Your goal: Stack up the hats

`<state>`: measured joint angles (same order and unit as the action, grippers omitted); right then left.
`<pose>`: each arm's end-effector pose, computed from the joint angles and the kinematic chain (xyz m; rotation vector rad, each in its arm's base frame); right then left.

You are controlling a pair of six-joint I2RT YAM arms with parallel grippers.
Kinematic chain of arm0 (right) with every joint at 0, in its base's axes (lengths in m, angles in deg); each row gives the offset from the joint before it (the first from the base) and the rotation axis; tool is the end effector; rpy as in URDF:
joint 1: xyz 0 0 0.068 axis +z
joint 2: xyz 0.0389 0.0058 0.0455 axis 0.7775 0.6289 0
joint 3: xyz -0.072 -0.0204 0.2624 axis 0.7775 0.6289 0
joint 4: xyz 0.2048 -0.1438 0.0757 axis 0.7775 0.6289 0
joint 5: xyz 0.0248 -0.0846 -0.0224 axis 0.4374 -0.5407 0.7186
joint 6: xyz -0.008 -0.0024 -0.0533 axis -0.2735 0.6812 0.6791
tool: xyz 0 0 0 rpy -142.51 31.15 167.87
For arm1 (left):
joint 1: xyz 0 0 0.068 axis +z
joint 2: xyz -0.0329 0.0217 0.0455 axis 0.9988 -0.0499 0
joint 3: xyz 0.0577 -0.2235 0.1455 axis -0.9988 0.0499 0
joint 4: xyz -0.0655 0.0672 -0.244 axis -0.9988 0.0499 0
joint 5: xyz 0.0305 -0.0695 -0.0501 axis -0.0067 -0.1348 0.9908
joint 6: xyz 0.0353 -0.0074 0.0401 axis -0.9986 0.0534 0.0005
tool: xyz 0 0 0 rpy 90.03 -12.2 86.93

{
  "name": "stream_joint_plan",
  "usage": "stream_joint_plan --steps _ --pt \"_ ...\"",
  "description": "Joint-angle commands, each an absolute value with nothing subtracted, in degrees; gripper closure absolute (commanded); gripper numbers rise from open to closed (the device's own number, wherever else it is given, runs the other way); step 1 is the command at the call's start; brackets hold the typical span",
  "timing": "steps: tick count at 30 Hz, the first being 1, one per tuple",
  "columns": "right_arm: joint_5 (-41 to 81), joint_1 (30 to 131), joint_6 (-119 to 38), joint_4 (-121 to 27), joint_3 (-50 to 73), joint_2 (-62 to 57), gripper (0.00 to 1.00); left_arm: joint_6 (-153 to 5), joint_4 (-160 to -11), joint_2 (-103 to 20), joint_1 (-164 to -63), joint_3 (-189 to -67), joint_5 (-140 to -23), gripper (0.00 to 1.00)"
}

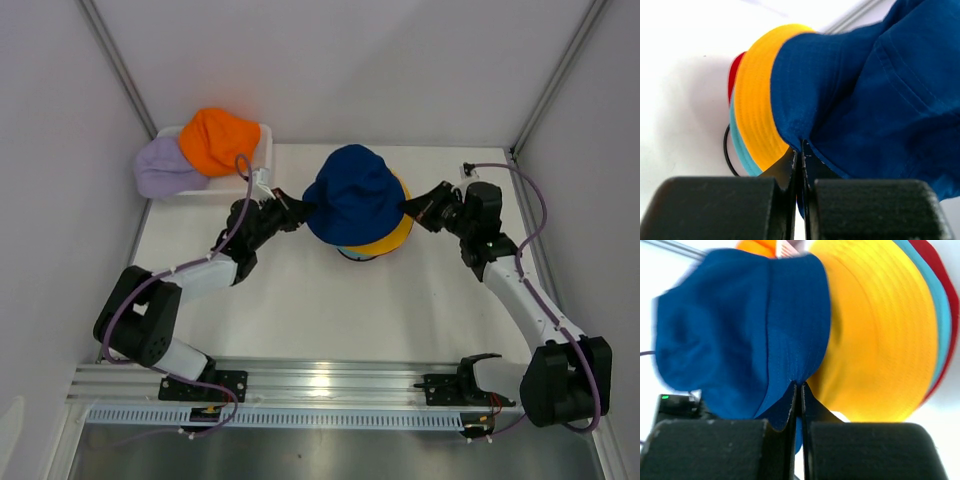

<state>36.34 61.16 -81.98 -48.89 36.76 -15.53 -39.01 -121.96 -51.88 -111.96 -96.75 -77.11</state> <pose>0.2685 0.0625 0.3118 0.3519 1.9480 1.0772 0.2910 -0.1431 0.2385 -0.1589 1.7834 -1.1062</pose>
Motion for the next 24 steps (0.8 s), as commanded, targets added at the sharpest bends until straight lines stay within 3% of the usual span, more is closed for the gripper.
stream_joint_plan --steps 1,18,24 --pt "35.85 61.49 -78.32 -49.96 39.92 -16.54 1.0 -46.25 -129.3 -51.46 -114.91 -96.26 -75.73 0.97" --pt "21.44 59.12 -76.99 -52.76 43.89 -19.27 1.0 -52.24 -120.08 -53.31 -118.87 -100.02 -94.97 0.94" --pt "23.08 54.73 -76.65 -56.1 43.01 -16.91 1.0 -53.56 -119.19 -54.89 -118.78 -103.02 -93.84 0.93"
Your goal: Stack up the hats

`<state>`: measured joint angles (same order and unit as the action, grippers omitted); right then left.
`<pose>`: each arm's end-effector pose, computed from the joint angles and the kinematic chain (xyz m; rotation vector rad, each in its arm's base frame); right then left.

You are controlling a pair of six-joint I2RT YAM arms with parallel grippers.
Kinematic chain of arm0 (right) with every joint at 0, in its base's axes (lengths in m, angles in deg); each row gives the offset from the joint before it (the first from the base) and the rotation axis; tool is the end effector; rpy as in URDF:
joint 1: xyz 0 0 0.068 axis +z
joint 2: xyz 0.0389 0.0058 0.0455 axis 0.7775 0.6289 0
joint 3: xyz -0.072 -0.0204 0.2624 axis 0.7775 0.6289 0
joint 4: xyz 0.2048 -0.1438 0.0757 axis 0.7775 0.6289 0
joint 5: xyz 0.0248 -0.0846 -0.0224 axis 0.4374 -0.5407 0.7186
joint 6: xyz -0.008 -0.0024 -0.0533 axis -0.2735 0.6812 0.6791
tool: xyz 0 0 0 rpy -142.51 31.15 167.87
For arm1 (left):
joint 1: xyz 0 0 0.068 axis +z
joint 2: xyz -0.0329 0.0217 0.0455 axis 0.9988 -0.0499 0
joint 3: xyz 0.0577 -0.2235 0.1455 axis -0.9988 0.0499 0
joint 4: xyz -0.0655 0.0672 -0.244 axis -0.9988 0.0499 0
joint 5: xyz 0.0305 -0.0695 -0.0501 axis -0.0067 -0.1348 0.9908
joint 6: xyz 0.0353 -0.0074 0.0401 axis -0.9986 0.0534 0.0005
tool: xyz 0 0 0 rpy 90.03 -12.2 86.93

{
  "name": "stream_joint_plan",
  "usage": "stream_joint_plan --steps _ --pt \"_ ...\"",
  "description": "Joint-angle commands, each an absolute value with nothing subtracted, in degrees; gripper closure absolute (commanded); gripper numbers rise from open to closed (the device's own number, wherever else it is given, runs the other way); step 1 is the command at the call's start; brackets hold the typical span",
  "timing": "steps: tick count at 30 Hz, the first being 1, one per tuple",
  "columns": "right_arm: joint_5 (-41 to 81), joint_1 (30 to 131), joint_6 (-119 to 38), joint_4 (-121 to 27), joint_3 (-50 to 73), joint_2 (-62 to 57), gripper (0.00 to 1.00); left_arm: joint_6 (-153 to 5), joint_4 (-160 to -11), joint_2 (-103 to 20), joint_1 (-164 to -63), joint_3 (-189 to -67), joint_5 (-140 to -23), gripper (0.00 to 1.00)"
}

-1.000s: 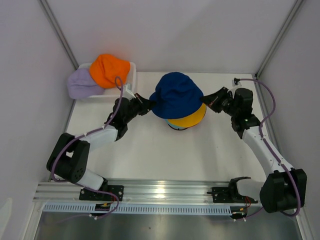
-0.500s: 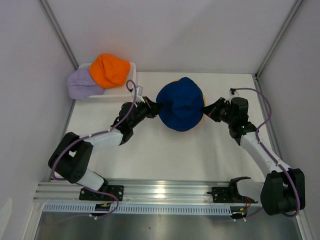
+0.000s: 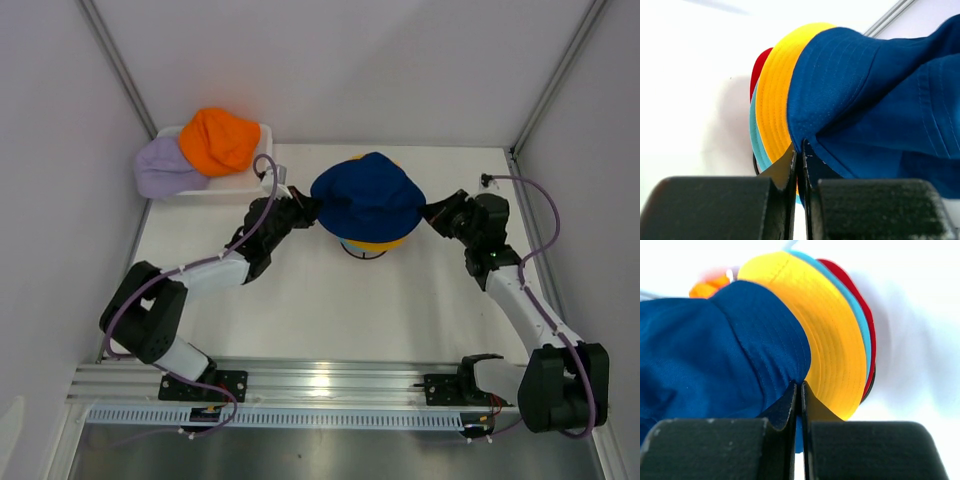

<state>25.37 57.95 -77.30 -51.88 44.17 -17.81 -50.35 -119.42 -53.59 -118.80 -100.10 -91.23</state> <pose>0.2612 0.0396 0.2807 0.4714 1.9132 0.8067 0.2867 -0.1757 0.2435 -0.0740 1.7530 -0.8473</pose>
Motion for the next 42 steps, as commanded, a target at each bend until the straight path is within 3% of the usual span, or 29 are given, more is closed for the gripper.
stream_joint_plan --steps 1,10,20,36,38,40,42 --pt "23.62 54.37 -76.38 -56.28 42.83 -16.2 1.0 -53.56 -119.01 -55.24 -118.69 -103.2 -93.32 0.93" --pt "28.46 54.11 -75.85 -60.85 46.25 -6.98 1.0 -52.16 -119.1 -59.81 -118.87 -103.38 -88.49 0.93" --pt "28.91 54.19 -70.67 -59.02 41.6 2.7 1.0 -54.7 -118.75 -62.19 -120.45 -102.41 -86.19 0.92" --pt "23.36 54.02 -67.5 -48.82 40.37 -2.48 0.94 -66.64 -111.46 -58.5 -121.68 -99.51 -95.76 0.89" --pt "23.89 54.02 -67.76 -48.55 40.46 -2.57 0.91 -68.32 -111.02 -58.58 -122.99 -99.77 -97.43 0.89" --pt "23.98 54.02 -67.59 -49.16 40.98 -2.75 0.78 -69.38 -110.05 -58.5 -123.79 -101.0 -99.28 0.87" --pt "24.06 53.93 -67.24 -49.6 40.37 -2.13 0.72 -68.16 -109.35 -58.58 -123.97 -101.96 -99.03 0.86"
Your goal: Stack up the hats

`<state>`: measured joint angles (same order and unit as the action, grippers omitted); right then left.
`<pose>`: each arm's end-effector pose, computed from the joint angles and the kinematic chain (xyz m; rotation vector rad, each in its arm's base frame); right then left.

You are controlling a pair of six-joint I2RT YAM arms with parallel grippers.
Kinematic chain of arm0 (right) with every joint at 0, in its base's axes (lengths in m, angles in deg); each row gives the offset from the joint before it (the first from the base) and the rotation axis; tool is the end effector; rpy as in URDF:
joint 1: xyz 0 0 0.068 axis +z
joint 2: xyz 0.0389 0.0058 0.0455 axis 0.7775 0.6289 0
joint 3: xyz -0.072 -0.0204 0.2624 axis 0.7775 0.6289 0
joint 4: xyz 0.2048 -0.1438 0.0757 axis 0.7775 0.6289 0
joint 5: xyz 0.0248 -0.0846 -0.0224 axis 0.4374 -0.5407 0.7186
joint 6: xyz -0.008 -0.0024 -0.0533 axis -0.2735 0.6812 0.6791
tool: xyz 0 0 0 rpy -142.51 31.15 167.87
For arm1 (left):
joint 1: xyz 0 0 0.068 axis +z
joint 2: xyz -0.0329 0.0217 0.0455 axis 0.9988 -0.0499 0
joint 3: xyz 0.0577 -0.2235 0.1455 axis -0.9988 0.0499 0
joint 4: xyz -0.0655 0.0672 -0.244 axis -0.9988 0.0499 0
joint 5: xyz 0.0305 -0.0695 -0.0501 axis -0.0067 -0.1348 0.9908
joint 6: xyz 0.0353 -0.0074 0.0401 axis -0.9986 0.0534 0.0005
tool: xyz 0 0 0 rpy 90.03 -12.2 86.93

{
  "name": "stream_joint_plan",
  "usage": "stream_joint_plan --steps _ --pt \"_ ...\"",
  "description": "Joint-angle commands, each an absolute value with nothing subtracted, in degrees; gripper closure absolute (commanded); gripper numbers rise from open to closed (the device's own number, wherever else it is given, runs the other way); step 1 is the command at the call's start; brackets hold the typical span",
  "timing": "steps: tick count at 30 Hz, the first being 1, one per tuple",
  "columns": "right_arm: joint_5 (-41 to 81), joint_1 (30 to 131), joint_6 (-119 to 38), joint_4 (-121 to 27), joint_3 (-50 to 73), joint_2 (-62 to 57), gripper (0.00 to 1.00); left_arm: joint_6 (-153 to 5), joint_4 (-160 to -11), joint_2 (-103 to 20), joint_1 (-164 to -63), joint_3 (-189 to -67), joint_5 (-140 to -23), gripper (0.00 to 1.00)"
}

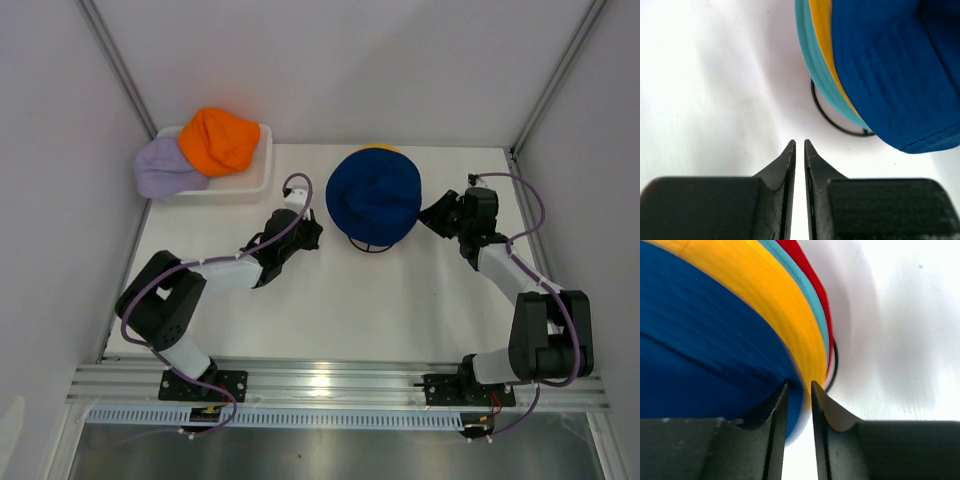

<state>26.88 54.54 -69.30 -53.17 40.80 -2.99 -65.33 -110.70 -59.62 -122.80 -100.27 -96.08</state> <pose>0.3075 0.0277 0.2342 0.4389 2.0805 0.6760 0.2816 -0.1972 0.1946 0.1907 1.9625 -0.5403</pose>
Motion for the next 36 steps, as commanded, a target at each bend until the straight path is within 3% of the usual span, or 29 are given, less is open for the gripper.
stream_joint_plan --steps 1,4,7,9,16,21,25,36 --pt "24.33 54.02 -67.06 -49.61 39.85 -1.78 0.7 -67.54 -108.82 -58.5 -123.97 -102.32 -99.2 0.85" --pt "25.91 53.84 -66.71 -48.73 36.77 -0.38 0.72 -66.04 -106.1 -56.05 -123.71 -103.73 -99.9 0.76" --pt "27.14 53.93 -65.57 -48.03 34.05 0.15 0.75 -65.87 -103.91 -50.7 -122.66 -105.48 -99.29 0.41" --pt "27.05 53.76 -64.0 -48.02 32.29 1.11 0.74 -64.56 -101.71 -48.22 -121.25 -107.41 -98.68 0.33" --pt "30.83 53.49 -63.28 -42.84 21.31 6.65 0.72 -58.56 -100.73 -46.36 -111.05 -118.2 -81.81 0.24" --pt "31.18 53.4 -63.11 -42.4 16.48 8.41 0.64 -67.79 -95.84 -59.24 -110.96 -136.9 -59.7 0.14" --pt "33.81 53.49 -63.72 -41.61 12.34 10.43 0.62 -73.42 -83.97 -68.94 -110.87 -152.82 -55.96 0.14" --pt "36.2 57.53 -64.6 -40.13 2.06 22.37 0.62 -70.62 -82.36 -77.3 -110.87 -152.42 -50.78 0.15"
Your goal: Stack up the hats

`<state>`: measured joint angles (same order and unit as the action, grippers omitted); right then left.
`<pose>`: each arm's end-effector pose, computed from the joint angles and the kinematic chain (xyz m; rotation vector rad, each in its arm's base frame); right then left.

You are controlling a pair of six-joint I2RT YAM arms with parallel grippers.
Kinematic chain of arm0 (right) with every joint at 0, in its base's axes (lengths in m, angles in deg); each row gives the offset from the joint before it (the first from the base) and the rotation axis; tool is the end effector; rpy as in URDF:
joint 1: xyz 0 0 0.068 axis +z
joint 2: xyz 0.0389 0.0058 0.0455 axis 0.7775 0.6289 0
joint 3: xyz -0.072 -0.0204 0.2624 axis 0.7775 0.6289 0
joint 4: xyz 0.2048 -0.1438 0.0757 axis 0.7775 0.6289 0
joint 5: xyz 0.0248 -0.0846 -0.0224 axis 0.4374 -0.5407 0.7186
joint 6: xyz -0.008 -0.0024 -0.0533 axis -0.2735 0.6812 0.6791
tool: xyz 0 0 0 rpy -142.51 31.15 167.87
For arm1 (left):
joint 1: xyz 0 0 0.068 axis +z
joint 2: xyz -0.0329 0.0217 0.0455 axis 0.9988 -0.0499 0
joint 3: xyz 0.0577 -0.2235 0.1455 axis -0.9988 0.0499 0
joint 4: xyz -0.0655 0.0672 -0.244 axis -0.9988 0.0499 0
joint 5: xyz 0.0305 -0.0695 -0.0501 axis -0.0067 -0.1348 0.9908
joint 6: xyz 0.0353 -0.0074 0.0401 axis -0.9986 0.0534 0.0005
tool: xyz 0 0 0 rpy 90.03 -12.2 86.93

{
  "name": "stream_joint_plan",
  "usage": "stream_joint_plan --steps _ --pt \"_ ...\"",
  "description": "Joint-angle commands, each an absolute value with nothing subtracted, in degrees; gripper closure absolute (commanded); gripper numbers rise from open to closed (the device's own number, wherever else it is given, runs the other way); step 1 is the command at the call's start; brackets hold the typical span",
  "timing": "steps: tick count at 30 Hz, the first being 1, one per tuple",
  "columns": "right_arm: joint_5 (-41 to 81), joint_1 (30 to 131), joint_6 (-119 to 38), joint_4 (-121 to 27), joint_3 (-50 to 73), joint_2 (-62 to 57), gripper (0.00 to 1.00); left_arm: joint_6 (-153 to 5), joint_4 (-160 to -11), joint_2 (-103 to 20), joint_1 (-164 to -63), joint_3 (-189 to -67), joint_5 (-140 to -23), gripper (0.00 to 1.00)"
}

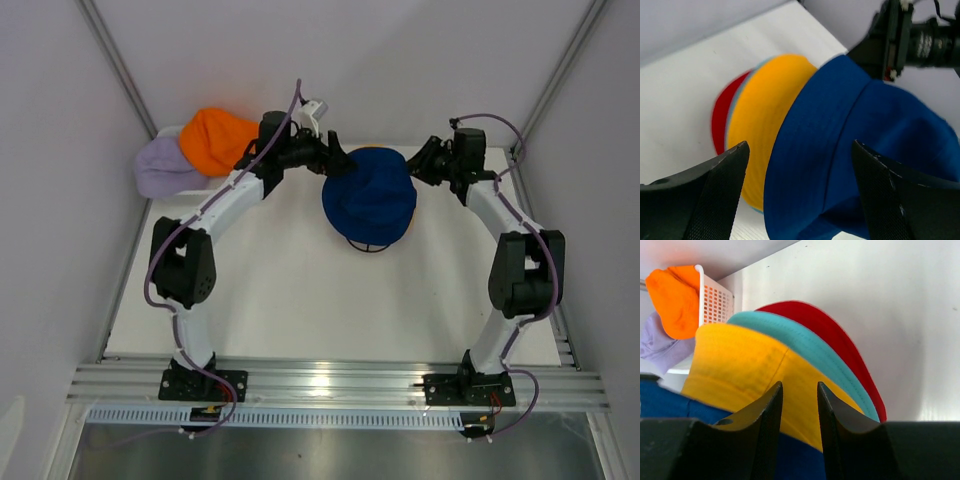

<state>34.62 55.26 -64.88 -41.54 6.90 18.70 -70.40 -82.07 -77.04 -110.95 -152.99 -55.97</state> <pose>0.4182 0.0443 0.2853 0.2553 2.0996 0.7774 0.4175 -0.2059 0.3381 0.5742 1.8061 -1.0074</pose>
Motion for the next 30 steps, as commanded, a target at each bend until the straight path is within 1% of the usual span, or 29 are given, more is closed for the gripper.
stream_joint_plan --steps 1,2,5,9,11,12,13,14,15,17,21,23,24,26,30 --pt "36.11 57.88 -64.34 -39.33 0.66 23.52 0.63 -69.83 -82.8 -77.3 -110.87 -150.68 -49.12 0.15" --pt "36.02 57.97 -64.25 -38.8 -2.05 24.75 0.63 -69.47 -85.76 -77.3 -110.87 -150.4 -48.67 0.15" --pt "36.46 58.59 -64.25 -37.13 -7.24 28.97 0.64 -68.68 -86.58 -77.83 -110.87 -150.13 -50.23 0.16" --pt "36.72 59.2 -63.11 -33.45 -14.46 33.37 0.63 -66.84 -85.7 -78.36 -110.87 -149.7 -53.66 0.25" --pt "36.63 59.64 -62.06 -32.12 -17.1 35.39 0.61 -63.86 -86.58 -78.01 -110.87 -147.42 -55.68 0.43" --pt "36.37 59.73 -61.62 -30.81 -19.55 35.92 0.6 -62.19 -87.97 -77.14 -110.87 -144.45 -58.83 0.59" --pt "36.11 59.91 -61.35 -30.02 -20.7 36.45 0.58 -59.39 -88.77 -76.69 -110.87 -143.38 -60.34 0.66" --pt "35.93 59.82 -60.65 -29.31 -21.67 37.15 0.56 -57.88 -89.47 -76.08 -110.87 -142.15 -62.0 0.71" --pt "35.76 59.65 -60.38 -28.09 -23.16 37.24 0.54 -55.95 -90.79 -75.2 -110.87 -138.74 -64.98 0.84" --pt "35.58 58.86 -59.86 -27.2 -23.96 36.98 0.5 -50.68 -91.94 -74.41 -110.78 -136.52 -67.37 0.99" --pt "35.67 56.05 -60.55 -26.14 -22.22 33.91 0.43 -43.73 -96.68 -72.12 -110.78 -127.32 -69.57 0.99" --pt "36.1 54.47 -61.08 -26.49 -19.32 31.98 0.41 -40.74 -98.35 -69.75 -110.78 -125.1 -71.77 0.99" --pt "36.72 52.98 -61.52 -27.01 -18.18 29.8 0.4 -40.03 -99.49 -68.88 -110.78 -120.82 -72.13 0.99" --pt "37.86 51.65 -61.87 -27.98 -14.23 27.15 0.38 -38.8 -101.61 -66.24 -110.87 -119.64 -72.74 0.99" --pt "37.43 48.75 -61.43 -29.74 -7.11 18.9 0.31 -38.09 -100.3 -62.81 -111.22 -118.67 -74.58 0.99"
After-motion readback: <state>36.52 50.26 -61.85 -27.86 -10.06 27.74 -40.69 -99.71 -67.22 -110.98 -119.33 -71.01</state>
